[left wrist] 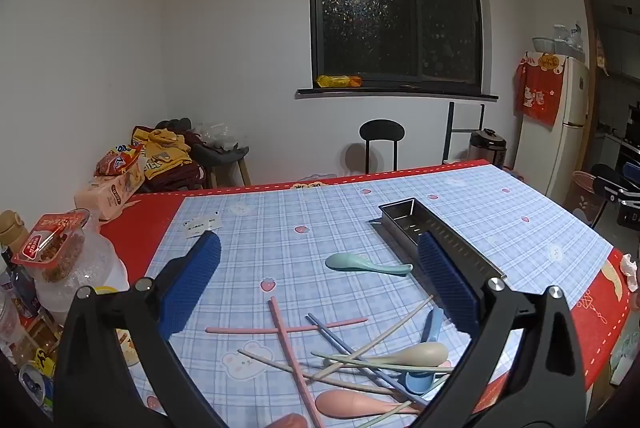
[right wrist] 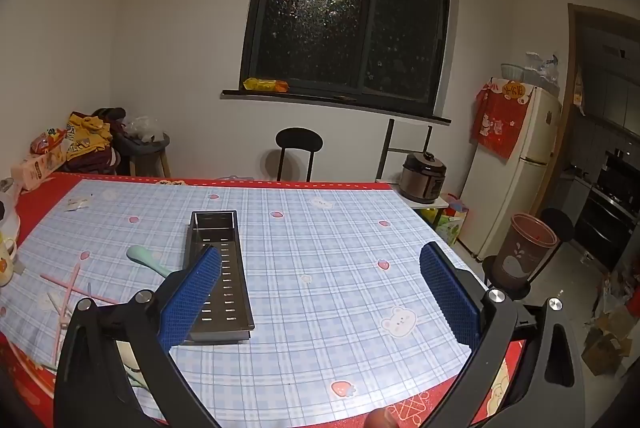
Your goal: Organize utensils
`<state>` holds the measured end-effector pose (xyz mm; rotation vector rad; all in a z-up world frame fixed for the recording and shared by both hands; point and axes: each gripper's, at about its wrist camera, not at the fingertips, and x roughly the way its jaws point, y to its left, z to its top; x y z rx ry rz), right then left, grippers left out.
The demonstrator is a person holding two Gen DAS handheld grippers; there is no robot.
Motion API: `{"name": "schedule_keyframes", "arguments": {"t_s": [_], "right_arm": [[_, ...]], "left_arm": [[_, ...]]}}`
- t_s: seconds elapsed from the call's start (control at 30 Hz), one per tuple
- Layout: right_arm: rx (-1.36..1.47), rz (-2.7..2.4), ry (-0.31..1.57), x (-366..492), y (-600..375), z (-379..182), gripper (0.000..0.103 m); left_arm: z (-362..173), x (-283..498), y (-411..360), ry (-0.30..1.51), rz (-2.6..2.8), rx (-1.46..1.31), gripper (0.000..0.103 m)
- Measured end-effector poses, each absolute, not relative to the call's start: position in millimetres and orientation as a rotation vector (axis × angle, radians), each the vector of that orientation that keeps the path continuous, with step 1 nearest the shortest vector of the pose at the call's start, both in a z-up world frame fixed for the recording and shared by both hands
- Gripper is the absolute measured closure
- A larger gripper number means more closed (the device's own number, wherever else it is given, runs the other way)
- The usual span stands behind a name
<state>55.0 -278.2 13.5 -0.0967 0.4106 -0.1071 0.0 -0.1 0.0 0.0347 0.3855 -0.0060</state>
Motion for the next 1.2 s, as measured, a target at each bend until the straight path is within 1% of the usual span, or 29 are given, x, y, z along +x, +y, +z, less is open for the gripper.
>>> {"name": "schedule_keyframes", "arguments": {"t_s": [1.2], "right_arm": [[-0.093,-0.118,0.413,52.0,-283.9,17.7,0.005]], "left_arm": [[-2.3,-2.2,-6.1,0.394,-0.007,0.039,0.006]]}}
